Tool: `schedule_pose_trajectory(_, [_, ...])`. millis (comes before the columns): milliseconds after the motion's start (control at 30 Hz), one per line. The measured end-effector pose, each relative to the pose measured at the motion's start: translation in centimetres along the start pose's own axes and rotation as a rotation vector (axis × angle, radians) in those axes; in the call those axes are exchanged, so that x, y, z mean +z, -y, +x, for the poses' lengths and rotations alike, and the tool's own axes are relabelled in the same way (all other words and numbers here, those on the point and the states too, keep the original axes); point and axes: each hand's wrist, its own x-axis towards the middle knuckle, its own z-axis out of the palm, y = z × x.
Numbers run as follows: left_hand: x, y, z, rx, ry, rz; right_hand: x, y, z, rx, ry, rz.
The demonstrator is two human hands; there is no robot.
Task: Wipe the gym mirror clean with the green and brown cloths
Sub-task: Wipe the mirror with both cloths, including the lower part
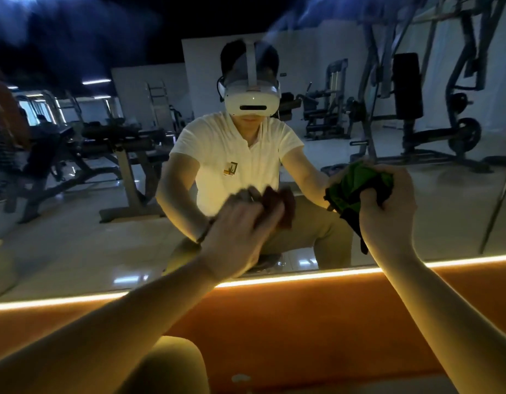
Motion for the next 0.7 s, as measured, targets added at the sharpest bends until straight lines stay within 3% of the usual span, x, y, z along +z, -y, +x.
schedule_pose_trajectory(33, [1.4,-0.2,-1.4,0.086,0.139,0.013,-0.2,-0.2,0.1,0.018,0.018,-0.02])
schedule_pose_trajectory(100, [5.3,0.4,-2.5,0.215,0.189,-0.249,-0.7,-0.5,0.0,0.054,0.045,-0.043])
schedule_pose_trajectory(167, [7.4,1.3,-1.8,0.343,-0.063,-0.551,-1.2,-0.9,0.0,0.05,0.06,-0.042])
schedule_pose_trajectory(200, [8.2,1.2,-1.3,0.436,-0.104,-0.742,-1.6,-1.3,0.1,0.034,0.061,-0.047])
schedule_pose_trajectory(233, [7.5,0.9,-0.7,0.429,-0.153,-0.728,-1.9,-1.7,0.2,0.017,0.06,-0.056])
schedule_pose_trajectory(300, [4.4,1.7,1.0,0.355,-0.259,-0.06,-2.4,-2.5,0.7,-0.01,0.055,-0.06])
schedule_pose_trajectory(333, [2.6,0.6,2.9,0.246,-0.145,0.046,-2.7,-2.9,0.9,-0.014,0.05,-0.053])
schedule_pose_trajectory(367, [0.7,0.7,4.7,0.088,-0.261,0.14,-3.1,-3.3,1.2,-0.015,0.043,-0.041])
schedule_pose_trajectory(433, [-2.4,0.4,7.8,-0.076,-0.341,0.104,-3.7,-3.8,1.5,-0.018,0.033,-0.019])
schedule_pose_trajectory(500, [-1.3,-0.2,8.9,-0.117,-0.301,0.077,-4.3,-4.5,1.6,-0.029,0.042,-0.008])
schedule_pose_trajectory(600, [1.6,-3.9,6.2,-0.046,-0.165,0.032,-5.1,-5.1,1.6,-0.047,0.078,-0.014])
schedule_pose_trajectory(700, [4.3,-7.8,1.5,0.117,0.139,0.086,-5.8,-5.5,1.6,0.005,0.113,-0.04])
